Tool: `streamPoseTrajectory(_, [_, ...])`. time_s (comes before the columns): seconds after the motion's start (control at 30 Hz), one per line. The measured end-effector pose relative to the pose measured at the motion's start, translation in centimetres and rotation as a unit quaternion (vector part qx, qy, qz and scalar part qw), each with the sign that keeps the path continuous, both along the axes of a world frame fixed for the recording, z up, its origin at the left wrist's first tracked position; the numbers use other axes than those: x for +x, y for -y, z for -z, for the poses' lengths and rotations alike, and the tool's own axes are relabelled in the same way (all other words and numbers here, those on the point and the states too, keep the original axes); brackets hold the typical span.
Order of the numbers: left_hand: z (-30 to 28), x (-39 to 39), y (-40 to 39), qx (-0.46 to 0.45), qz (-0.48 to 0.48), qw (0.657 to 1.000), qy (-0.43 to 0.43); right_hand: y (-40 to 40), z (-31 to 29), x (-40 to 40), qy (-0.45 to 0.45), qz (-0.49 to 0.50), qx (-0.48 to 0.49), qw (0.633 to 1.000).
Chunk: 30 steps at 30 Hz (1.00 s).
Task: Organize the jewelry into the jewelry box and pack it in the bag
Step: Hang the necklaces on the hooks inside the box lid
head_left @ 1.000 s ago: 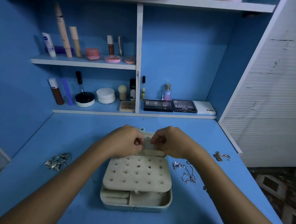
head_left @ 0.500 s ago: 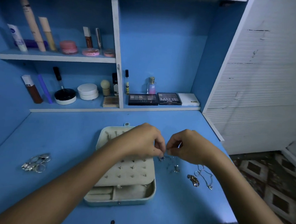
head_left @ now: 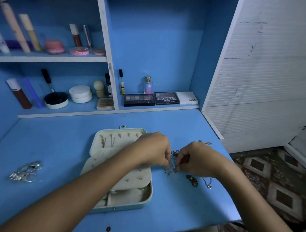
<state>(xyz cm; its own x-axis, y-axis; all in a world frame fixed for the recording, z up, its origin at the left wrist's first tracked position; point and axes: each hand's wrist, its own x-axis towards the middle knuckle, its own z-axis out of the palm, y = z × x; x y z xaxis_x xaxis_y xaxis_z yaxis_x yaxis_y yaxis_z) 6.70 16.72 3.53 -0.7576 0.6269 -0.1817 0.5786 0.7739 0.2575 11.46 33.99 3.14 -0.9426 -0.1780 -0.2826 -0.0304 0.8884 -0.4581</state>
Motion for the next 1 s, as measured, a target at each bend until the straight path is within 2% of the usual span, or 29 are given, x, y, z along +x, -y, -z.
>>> streamPoseTrajectory(0.17, [-0.2, 0.1, -0.6, -0.007, 0.002, 1.0, -0.013, -0.1, 0.0, 0.1, 0.001, 0.004, 0.003, 1.0])
streamPoseTrajectory(0.43, [-0.4, 0.5, -0.4, -0.028, 0.028, 0.999, 0.03, -0.4, 0.3, 0.3, -0.003, -0.005, -0.011, 1.0])
streamPoseTrajectory(0.7, [-2.1, -0.3, 2.1, 0.077, -0.04, 0.991, 0.102, 0.0, 0.8, 0.1, -0.054, 0.01, -0.089, 0.994])
streamPoseTrajectory(1.0, [-3.4, -0.3, 4.3, 0.129, -0.061, 0.985, 0.099, 2.1, 0.1, 0.0, -0.083, -0.017, -0.158, 0.984])
